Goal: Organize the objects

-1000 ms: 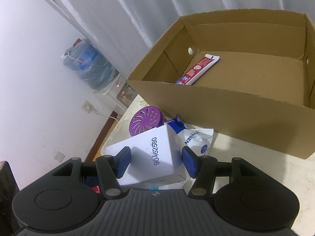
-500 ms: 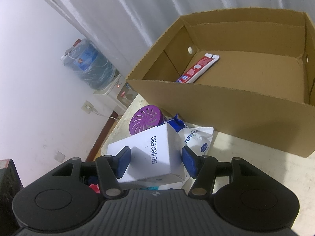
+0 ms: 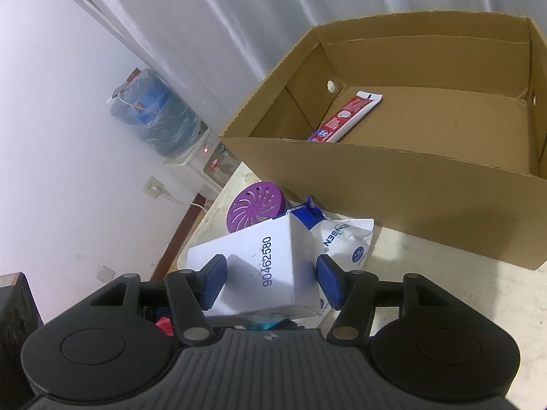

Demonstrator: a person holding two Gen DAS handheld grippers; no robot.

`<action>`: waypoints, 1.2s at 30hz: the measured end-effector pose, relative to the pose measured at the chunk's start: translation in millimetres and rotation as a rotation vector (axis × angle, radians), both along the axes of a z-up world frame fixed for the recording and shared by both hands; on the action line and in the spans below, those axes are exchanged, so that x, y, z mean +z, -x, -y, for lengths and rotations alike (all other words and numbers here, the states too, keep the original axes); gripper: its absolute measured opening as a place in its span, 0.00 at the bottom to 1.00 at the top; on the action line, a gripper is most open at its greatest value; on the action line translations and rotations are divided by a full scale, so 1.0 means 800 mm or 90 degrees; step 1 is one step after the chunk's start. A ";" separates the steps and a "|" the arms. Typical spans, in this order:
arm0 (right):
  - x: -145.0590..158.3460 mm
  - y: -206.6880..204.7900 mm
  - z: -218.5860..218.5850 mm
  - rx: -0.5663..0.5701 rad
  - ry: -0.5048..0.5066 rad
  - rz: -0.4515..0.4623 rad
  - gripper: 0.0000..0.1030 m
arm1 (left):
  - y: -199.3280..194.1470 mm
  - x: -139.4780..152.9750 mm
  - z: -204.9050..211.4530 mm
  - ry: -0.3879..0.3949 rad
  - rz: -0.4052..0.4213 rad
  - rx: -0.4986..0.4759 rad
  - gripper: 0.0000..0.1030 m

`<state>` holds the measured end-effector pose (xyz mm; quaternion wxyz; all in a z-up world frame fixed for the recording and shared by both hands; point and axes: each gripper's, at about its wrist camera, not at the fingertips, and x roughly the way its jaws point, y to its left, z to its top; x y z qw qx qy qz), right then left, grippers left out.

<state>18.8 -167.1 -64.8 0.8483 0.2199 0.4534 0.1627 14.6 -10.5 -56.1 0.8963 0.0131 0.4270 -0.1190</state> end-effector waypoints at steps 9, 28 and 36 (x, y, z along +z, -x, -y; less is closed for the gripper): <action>0.005 -0.001 -0.002 0.005 0.013 0.003 0.60 | 0.000 0.002 0.000 0.003 -0.002 0.001 0.81; 0.004 -0.001 -0.004 0.010 0.015 0.017 0.60 | 0.001 0.004 -0.003 0.000 -0.001 0.004 0.80; 0.000 -0.001 -0.003 0.003 0.013 0.010 0.60 | 0.002 0.004 -0.002 -0.002 -0.003 0.003 0.80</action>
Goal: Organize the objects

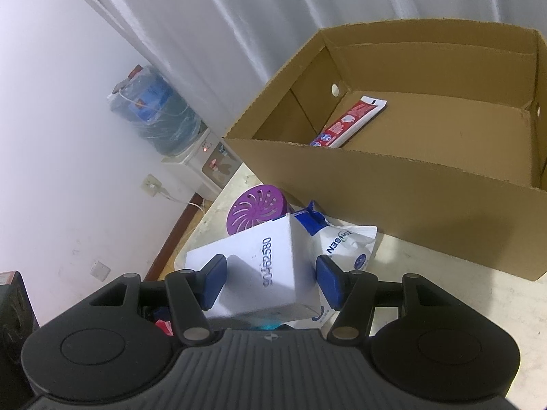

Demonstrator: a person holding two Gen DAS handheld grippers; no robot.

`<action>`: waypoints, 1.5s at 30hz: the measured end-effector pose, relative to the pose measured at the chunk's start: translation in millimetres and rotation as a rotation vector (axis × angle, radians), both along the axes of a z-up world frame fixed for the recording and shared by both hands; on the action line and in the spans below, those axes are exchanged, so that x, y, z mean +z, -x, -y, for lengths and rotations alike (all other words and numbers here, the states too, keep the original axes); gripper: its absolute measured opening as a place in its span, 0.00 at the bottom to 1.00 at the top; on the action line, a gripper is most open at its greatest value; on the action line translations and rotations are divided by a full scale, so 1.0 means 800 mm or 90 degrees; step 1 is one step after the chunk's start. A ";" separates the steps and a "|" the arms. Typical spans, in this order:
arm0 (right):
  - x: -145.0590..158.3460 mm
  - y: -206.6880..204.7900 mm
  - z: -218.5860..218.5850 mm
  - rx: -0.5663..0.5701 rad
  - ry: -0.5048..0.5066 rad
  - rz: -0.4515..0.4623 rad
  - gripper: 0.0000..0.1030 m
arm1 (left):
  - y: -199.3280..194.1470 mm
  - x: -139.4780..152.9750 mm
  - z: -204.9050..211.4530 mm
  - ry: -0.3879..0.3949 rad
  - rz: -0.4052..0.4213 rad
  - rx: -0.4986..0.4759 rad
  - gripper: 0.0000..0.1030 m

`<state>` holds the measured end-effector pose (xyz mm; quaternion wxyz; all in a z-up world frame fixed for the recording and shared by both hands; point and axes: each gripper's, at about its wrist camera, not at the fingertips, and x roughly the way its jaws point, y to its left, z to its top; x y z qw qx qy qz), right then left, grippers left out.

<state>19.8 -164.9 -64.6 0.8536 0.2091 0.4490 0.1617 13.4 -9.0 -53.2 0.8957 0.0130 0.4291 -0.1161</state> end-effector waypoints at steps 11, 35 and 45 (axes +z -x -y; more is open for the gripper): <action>0.001 -0.003 -0.001 0.002 0.003 -0.004 0.60 | 0.000 0.000 0.002 -0.001 -0.001 0.001 0.81; -0.008 -0.001 0.015 -0.009 -0.032 -0.028 0.60 | 0.004 -0.008 0.007 -0.022 -0.005 -0.013 0.84; -0.010 0.000 0.015 -0.005 -0.039 -0.031 0.60 | 0.003 -0.010 0.012 -0.026 0.001 -0.016 0.83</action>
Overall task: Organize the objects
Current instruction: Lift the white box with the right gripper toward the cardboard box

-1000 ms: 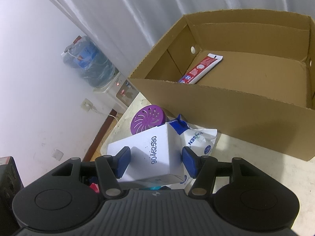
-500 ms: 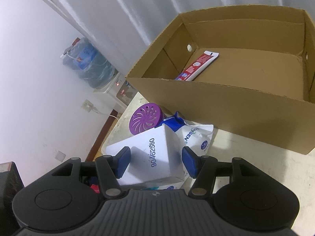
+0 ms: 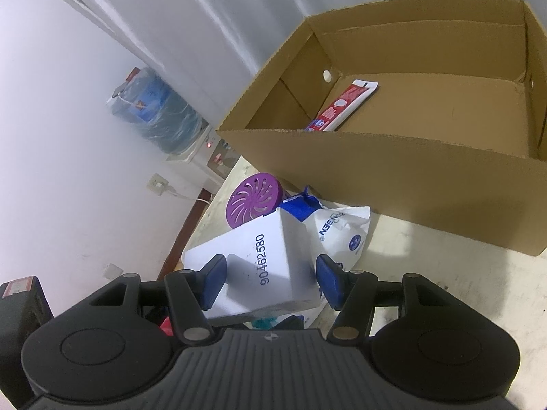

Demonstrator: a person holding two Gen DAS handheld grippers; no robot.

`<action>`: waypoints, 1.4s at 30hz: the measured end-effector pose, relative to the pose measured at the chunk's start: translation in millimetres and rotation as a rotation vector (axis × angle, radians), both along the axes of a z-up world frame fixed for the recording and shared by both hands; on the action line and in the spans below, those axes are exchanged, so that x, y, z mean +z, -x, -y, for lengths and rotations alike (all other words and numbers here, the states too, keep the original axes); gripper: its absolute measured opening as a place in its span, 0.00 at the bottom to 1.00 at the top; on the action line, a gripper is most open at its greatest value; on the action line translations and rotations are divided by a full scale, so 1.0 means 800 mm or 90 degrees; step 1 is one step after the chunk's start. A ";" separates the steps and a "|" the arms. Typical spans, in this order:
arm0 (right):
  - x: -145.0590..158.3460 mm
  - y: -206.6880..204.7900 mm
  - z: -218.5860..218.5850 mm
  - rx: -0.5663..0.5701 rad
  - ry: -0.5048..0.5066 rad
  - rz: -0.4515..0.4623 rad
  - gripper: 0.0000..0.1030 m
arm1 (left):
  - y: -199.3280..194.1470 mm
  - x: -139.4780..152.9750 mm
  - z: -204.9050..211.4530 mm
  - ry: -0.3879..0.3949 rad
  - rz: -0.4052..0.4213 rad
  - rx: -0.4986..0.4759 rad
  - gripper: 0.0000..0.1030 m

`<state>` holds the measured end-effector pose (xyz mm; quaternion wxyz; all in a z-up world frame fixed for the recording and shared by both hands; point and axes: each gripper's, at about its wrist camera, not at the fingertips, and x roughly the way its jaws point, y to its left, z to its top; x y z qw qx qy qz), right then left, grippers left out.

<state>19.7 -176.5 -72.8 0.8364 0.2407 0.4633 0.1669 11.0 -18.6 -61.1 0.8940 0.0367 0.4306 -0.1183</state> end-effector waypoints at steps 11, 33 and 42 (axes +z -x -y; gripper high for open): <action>0.006 0.007 -0.008 0.006 0.021 0.017 0.61 | -0.002 0.001 0.001 -0.002 -0.002 0.008 0.83; 0.018 0.008 -0.014 0.011 0.025 0.025 0.61 | 0.005 0.014 -0.008 0.002 0.002 0.017 0.83; 0.023 0.012 -0.016 0.012 0.027 0.033 0.61 | 0.007 0.019 -0.010 0.004 0.008 0.018 0.83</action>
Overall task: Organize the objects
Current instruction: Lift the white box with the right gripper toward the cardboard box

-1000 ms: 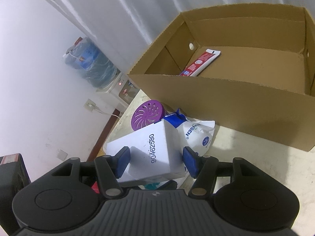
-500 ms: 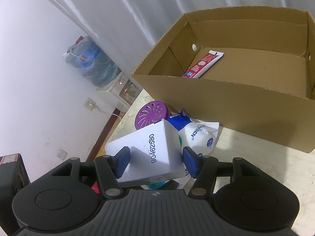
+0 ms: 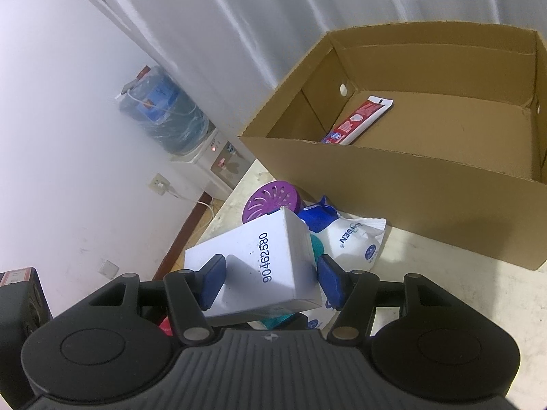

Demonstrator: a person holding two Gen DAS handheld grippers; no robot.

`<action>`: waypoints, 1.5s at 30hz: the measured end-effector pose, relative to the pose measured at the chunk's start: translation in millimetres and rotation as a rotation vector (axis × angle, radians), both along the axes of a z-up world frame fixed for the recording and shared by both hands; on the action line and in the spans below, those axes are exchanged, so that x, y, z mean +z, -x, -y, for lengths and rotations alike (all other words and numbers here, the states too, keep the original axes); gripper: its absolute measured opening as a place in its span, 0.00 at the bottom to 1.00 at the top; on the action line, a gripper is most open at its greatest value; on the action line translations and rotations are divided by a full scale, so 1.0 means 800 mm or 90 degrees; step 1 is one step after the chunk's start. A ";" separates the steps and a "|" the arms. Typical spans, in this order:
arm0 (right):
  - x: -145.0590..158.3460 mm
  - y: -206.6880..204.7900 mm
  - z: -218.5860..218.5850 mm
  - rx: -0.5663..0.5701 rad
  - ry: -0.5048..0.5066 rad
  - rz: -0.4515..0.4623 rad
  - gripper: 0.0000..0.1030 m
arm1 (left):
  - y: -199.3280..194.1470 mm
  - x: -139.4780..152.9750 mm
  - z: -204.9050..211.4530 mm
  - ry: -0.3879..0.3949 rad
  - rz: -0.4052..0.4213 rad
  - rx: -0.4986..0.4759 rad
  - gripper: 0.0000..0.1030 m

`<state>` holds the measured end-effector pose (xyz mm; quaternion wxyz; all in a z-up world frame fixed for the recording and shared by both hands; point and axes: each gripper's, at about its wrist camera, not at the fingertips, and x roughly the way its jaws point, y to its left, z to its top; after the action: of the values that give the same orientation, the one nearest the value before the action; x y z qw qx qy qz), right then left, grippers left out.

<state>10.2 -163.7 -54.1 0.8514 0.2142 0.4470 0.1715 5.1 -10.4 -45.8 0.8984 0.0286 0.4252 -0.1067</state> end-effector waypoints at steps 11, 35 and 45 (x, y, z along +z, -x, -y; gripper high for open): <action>0.007 0.003 -0.002 0.002 -0.001 0.008 0.61 | 0.005 0.005 -0.004 0.000 0.010 0.001 0.83; 0.012 0.008 -0.003 0.001 -0.003 0.015 0.61 | 0.010 0.008 -0.008 0.002 0.018 0.000 0.83; 0.012 0.008 -0.004 -0.001 0.000 0.016 0.61 | 0.011 0.008 -0.009 0.004 0.018 0.000 0.83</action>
<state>3.8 -160.9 -44.6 0.8570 0.2122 0.4363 0.1738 -3.4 -3.6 -39.6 0.9043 0.0273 0.4124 -0.1074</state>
